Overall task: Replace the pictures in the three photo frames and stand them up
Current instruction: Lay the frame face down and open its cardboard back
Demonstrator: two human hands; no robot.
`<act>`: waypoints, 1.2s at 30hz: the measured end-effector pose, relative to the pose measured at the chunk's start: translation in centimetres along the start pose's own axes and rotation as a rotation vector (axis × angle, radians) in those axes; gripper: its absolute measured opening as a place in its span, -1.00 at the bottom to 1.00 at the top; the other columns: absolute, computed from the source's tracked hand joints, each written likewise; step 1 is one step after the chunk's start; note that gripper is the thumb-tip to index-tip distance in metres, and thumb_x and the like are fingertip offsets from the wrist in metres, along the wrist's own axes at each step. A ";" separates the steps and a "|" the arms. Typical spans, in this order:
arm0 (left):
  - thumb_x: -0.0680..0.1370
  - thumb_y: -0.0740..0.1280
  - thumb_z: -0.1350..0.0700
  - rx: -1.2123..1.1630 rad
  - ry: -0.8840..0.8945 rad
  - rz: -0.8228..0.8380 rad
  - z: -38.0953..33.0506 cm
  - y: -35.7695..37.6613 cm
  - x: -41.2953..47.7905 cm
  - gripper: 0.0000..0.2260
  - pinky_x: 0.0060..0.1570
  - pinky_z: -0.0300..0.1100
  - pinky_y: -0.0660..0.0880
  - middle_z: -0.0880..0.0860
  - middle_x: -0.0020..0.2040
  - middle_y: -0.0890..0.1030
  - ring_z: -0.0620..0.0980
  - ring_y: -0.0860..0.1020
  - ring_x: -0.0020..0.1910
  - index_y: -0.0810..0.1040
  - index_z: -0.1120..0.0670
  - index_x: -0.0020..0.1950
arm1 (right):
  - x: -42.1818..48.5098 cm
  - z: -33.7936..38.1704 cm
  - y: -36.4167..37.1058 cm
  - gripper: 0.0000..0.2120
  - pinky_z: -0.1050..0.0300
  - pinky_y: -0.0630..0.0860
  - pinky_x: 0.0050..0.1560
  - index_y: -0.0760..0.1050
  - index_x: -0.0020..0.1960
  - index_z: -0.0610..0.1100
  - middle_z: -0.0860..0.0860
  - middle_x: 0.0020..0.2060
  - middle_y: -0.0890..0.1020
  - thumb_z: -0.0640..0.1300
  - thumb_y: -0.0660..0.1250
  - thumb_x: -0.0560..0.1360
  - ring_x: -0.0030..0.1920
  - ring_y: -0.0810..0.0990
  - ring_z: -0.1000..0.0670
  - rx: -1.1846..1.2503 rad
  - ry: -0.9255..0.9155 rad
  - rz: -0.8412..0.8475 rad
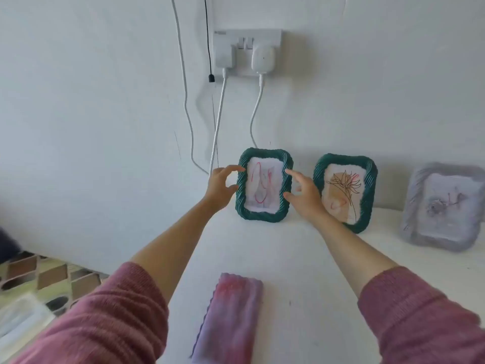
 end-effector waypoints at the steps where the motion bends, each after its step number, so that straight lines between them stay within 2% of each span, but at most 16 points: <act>1: 0.52 0.25 0.36 0.004 -0.001 0.012 0.2 0.0 0.4 -0.60 0.34 -0.17 0.22 0.14 0.33 0.37 0.08 0.27 0.38 0.46 0.02 0.29 | 0.3 -0.1 0.1 -0.46 0.21 0.28 0.18 0.32 0.39 0.01 -0.16 0.24 0.39 -0.31 0.30 0.47 0.22 0.42 -0.09 -0.025 -0.003 -0.016; 6: 0.54 0.18 0.41 -0.130 -0.027 0.147 1.5 2.0 1.8 -0.57 0.39 0.03 0.29 0.04 0.43 0.34 0.06 0.29 0.40 0.43 0.04 0.34 | 1.2 -1.7 0.8 -0.49 0.21 0.40 0.10 0.35 0.36 0.03 -0.15 0.24 0.44 -0.33 0.28 0.48 0.05 0.47 -0.01 0.014 0.011 -0.095; 8: 0.54 0.15 0.42 -0.157 -0.038 0.146 2.1 2.5 2.2 -0.57 0.31 -0.03 0.38 0.05 0.39 0.39 0.04 0.38 0.31 0.47 0.04 0.30 | 1.2 -2.2 0.8 -0.50 0.36 0.47 -0.04 0.38 0.35 0.02 -0.13 0.23 0.50 -0.35 0.28 0.48 0.01 0.56 -0.09 0.061 0.004 -0.142; 10: 0.53 0.15 0.44 -0.208 -0.095 0.116 3.2 2.8 2.6 -0.59 0.16 -0.08 0.49 0.06 0.30 0.44 0.08 0.49 0.17 0.52 0.04 0.22 | 1.3 -2.5 0.9 -0.52 0.56 0.44 -0.20 0.41 0.33 -0.07 -0.13 0.19 0.55 -0.38 0.28 0.47 -0.04 0.59 -0.17 0.077 -0.009 -0.184; 11: 0.53 0.16 0.44 -0.241 -0.118 0.106 3.6 3.0 2.8 -0.61 0.15 -0.04 0.52 0.09 0.28 0.45 0.13 0.51 0.14 0.53 0.04 0.18 | 1.4 -2.6 1.0 -0.54 0.61 0.41 -0.24 0.43 0.33 -0.11 -0.14 0.18 0.56 -0.39 0.28 0.47 -0.06 0.59 -0.16 0.074 -0.014 -0.200; 12: 0.53 0.17 0.44 -0.268 -0.128 0.100 4.0 3.1 3.0 -0.63 0.16 0.05 0.53 0.12 0.26 0.46 0.18 0.52 0.14 0.54 0.03 0.14 | 1.3 -2.5 1.1 -0.56 0.64 0.39 -0.24 0.44 0.32 -0.15 -0.15 0.19 0.56 -0.40 0.27 0.47 -0.10 0.60 -0.09 0.072 -0.016 -0.209; 14: 0.53 0.18 0.44 -0.287 -0.133 0.098 4.3 3.1 3.2 -0.64 0.14 0.16 0.53 0.12 0.20 0.45 0.23 0.52 0.14 0.54 0.04 0.11 | 1.3 -2.5 1.0 -0.57 0.67 0.37 -0.22 0.44 0.31 -0.17 -0.17 0.22 0.54 -0.40 0.28 0.47 -0.17 0.55 0.18 0.076 -0.020 -0.218; 16: 0.53 0.18 0.44 -0.276 -0.120 0.102 4.0 3.0 3.2 -0.65 0.13 0.13 0.54 0.07 0.15 0.43 0.18 0.52 0.10 0.54 0.07 0.15 | 1.4 -2.4 0.8 -0.57 0.65 0.38 -0.23 0.44 0.31 -0.16 -0.18 0.21 0.54 -0.39 0.29 0.47 -0.24 0.49 0.26 0.089 -0.027 -0.220; 20: 0.53 0.15 0.45 -0.267 -0.089 0.075 2.1 2.2 2.9 -0.62 0.06 -0.02 0.56 0.05 0.14 0.42 0.11 0.51 0.00 0.52 0.10 0.22 | 0.8 -1.6 -0.3 -0.57 0.59 0.42 -0.23 0.44 0.31 -0.09 -0.14 0.16 0.54 -0.34 0.30 0.47 -0.29 0.52 0.17 0.120 -0.043 -0.220; 23: 0.52 0.15 0.44 -0.249 -0.054 0.052 0.5 1.6 2.2 -0.61 0.05 0.00 0.57 0.05 0.13 0.44 0.11 0.52 -0.02 0.52 0.06 0.20 | 0.0 -0.8 -1.5 -0.57 0.55 0.45 -0.19 0.44 0.31 -0.07 -0.09 0.09 0.52 -0.33 0.30 0.47 -0.30 0.54 0.09 0.171 -0.055 -0.212; 27: 0.50 0.16 0.44 -0.278 -0.012 0.013 -2.1 1.4 0.2 -0.61 0.01 -0.03 0.58 0.07 0.11 0.47 0.10 0.53 -0.05 0.55 0.03 0.12 | -2.5 0.1 -4.0 -0.57 0.48 0.46 -0.26 0.46 0.28 -0.07 0.05 -0.08 0.52 -0.35 0.31 0.45 -0.41 0.50 0.18 0.245 -0.070 -0.239; 32: 0.48 0.18 0.44 -0.312 0.003 0.037 -5.3 4.1 -4.1 -0.63 -0.03 -0.09 0.56 0.08 0.06 0.50 0.11 0.53 -0.06 0.56 0.04 0.09 | -7.6 0.1 -8.7 -0.60 0.22 0.51 -0.12 0.53 0.20 -0.08 -0.02 -0.18 0.56 -0.37 0.32 0.41 -0.28 0.48 -0.01 0.279 -0.089 -0.275; 34: 0.49 0.19 0.43 -0.321 -0.012 0.092 -6.6 6.3 -6.2 -0.65 -0.07 -0.13 0.53 0.07 0.00 0.50 0.10 0.51 -0.09 0.56 0.05 0.08 | -9.9 -0.9 -11.1 -0.60 0.25 0.49 -0.16 0.54 0.18 -0.06 -0.01 -0.24 0.53 -0.37 0.32 0.41 -0.31 0.46 0.01 0.288 -0.036 -0.269; 36: 0.48 0.19 0.43 -0.341 -0.029 0.160 -7.9 9.1 -8.5 -0.65 -0.07 -0.11 0.50 0.04 -0.11 0.51 0.09 0.48 -0.12 0.55 0.05 0.07 | -12.3 -2.2 -13.7 -0.60 0.36 0.45 -0.26 0.55 0.16 -0.03 0.07 -0.25 0.52 -0.36 0.32 0.40 -0.36 0.44 0.03 0.290 0.021 -0.282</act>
Point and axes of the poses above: each hand's wrist, its own x-axis towards the middle knuckle, its own y-axis out of the palm, z = x × y, the point moved 8 cm from there along x, towards the middle knuckle
